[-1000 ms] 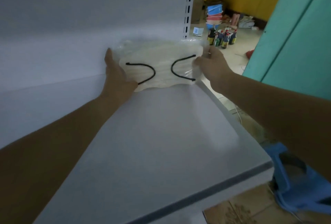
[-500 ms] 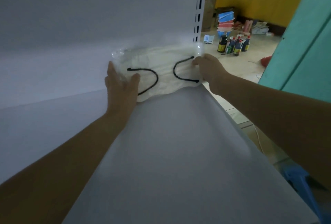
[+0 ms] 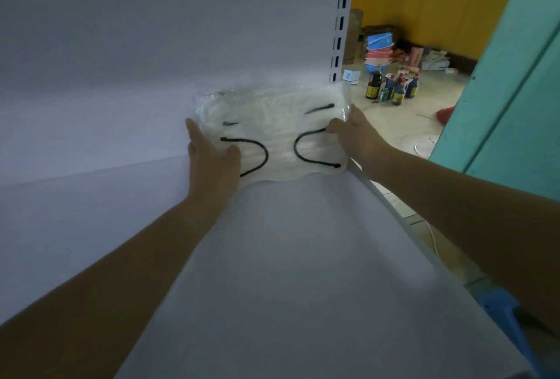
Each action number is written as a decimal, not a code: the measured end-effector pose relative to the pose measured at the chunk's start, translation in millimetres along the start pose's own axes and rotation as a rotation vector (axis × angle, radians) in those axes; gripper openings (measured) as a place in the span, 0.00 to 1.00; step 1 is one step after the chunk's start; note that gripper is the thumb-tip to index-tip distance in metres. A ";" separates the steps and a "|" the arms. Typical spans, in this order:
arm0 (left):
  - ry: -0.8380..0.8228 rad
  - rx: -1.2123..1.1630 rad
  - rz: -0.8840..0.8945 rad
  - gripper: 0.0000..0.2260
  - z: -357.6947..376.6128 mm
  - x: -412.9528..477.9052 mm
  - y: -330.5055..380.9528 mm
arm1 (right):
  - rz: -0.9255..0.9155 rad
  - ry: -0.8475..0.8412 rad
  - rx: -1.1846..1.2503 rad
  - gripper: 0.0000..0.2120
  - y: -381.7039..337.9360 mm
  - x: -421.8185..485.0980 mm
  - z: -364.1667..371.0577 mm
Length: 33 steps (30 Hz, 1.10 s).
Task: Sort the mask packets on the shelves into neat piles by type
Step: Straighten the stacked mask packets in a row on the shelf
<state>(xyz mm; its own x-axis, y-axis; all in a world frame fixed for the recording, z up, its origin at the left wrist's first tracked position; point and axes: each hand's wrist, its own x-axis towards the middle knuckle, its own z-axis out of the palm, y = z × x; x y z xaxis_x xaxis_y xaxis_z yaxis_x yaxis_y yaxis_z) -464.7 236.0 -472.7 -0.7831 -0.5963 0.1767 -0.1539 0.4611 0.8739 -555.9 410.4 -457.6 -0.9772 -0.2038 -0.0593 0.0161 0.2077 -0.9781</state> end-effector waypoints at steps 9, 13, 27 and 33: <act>-0.016 -0.022 -0.061 0.28 -6.3 -5.3 3.0 | 0.020 0.010 0.018 0.14 0.2 4.4 -1.7; -0.029 -0.042 -0.058 0.32 -5.4 -3.9 1.6 | 0.096 -0.013 0.095 0.22 -0.1 6.4 -2.5; -0.082 -0.042 -0.035 0.41 -7.5 -1.1 0.6 | -0.022 -0.048 -0.017 0.14 2.5 10.2 -8.2; -0.151 -0.044 0.052 0.37 -13.4 -4.6 2.5 | -0.149 -0.033 -0.056 0.09 1.3 8.9 -13.7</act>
<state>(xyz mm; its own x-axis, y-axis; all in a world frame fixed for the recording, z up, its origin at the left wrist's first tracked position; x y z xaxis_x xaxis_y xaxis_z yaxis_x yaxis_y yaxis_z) -453.4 231.0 -465.3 -0.8715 -0.4653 0.1551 -0.0867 0.4574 0.8850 -567.5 422.0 -456.6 -0.9605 -0.2672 0.0778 -0.1410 0.2261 -0.9639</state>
